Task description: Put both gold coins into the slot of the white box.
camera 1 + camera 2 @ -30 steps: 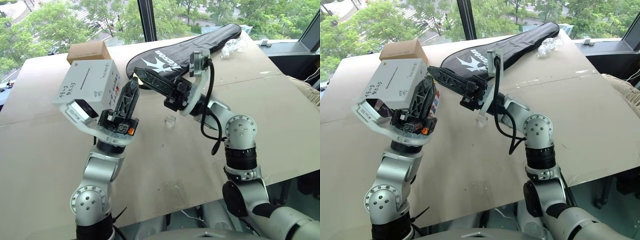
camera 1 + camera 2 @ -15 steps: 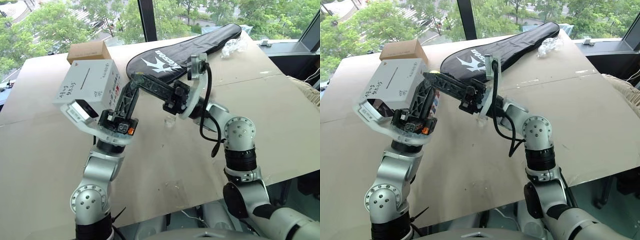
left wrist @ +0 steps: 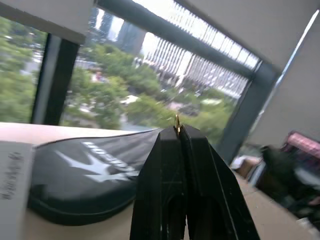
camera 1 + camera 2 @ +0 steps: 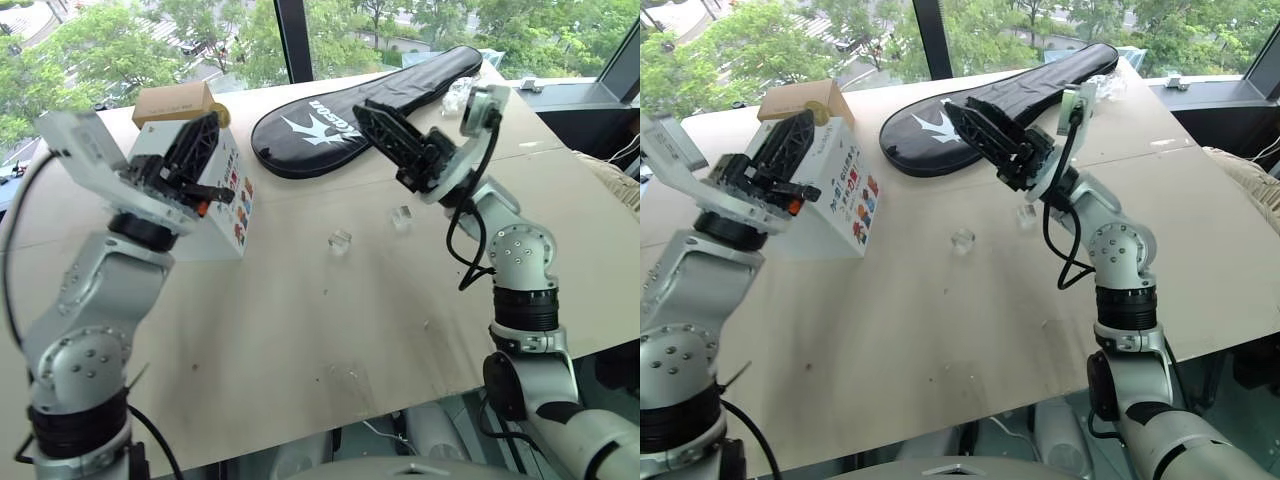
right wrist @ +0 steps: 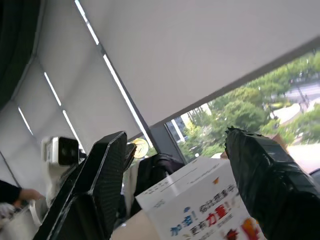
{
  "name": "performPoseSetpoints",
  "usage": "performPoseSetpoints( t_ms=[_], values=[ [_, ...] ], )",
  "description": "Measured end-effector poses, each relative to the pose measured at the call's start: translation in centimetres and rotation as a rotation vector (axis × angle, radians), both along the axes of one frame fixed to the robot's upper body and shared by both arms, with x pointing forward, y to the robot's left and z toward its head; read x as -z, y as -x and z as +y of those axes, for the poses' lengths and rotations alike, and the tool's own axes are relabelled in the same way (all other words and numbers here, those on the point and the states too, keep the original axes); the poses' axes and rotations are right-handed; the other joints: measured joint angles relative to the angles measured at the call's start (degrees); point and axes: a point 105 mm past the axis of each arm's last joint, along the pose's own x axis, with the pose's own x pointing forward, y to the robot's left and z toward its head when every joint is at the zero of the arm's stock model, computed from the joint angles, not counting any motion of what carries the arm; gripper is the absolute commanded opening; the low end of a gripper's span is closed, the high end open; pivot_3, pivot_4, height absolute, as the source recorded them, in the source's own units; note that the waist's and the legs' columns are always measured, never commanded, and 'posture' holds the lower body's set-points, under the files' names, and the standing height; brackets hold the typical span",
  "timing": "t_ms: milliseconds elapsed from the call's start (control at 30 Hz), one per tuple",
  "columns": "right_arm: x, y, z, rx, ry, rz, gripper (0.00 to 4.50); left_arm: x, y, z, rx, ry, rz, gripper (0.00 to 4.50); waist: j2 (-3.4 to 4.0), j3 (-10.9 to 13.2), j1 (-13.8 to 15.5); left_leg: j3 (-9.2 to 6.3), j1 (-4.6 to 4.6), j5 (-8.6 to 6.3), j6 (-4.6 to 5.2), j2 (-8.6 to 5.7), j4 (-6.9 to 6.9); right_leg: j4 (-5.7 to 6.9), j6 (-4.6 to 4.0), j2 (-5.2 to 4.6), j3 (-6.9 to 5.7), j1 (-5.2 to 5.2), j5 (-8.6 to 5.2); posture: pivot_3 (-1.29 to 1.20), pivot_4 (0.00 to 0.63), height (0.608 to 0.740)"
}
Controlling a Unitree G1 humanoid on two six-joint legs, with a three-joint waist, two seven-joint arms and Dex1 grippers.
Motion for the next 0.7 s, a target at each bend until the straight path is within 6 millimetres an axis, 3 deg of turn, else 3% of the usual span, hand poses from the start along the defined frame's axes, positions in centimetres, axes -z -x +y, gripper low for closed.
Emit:
performPoseSetpoints(
  t_ms=[100,200,433,700],
  values=[
    [1.3,0.8,0.6,-0.014,0.221,-0.183,3.36,0.2,-0.8,2.0,-0.189,-0.177,0.065,0.00,0.00,0.0,0.0,0.01,0.00,0.00,0.00,0.01,-0.04,-0.04,0.00,0.02,0.01,-0.03,0.00,0.00,0.150,0.740],
    [2.5,1.3,1.1,-0.055,0.337,-0.274,3.36,0.1,-1.0,3.1,-0.286,-0.217,0.082,0.00,-0.02,0.0,0.2,0.01,-0.02,0.00,0.00,0.01,-0.04,-0.06,0.00,-0.02,0.03,-0.03,0.00,0.00,0.150,0.740],
    [2.6,1.5,1.0,-0.088,0.362,-0.310,3.36,0.9,-0.5,5.5,-0.397,-0.245,0.165,0.00,-0.03,0.0,0.2,-0.06,-0.13,0.00,-0.01,0.01,-0.01,-0.06,0.00,-0.04,0.05,-0.11,0.00,0.00,0.150,0.740],
    [2.3,1.6,1.4,-0.090,0.342,-0.312,3.36,2.4,-0.6,6.0,-0.408,-0.206,0.230,0.00,-0.04,0.0,0.3,-0.18,-0.31,0.00,-0.01,-0.01,0.08,-0.06,0.00,-0.08,0.02,-0.16,0.00,0.00,0.150,0.740]
  ],
)
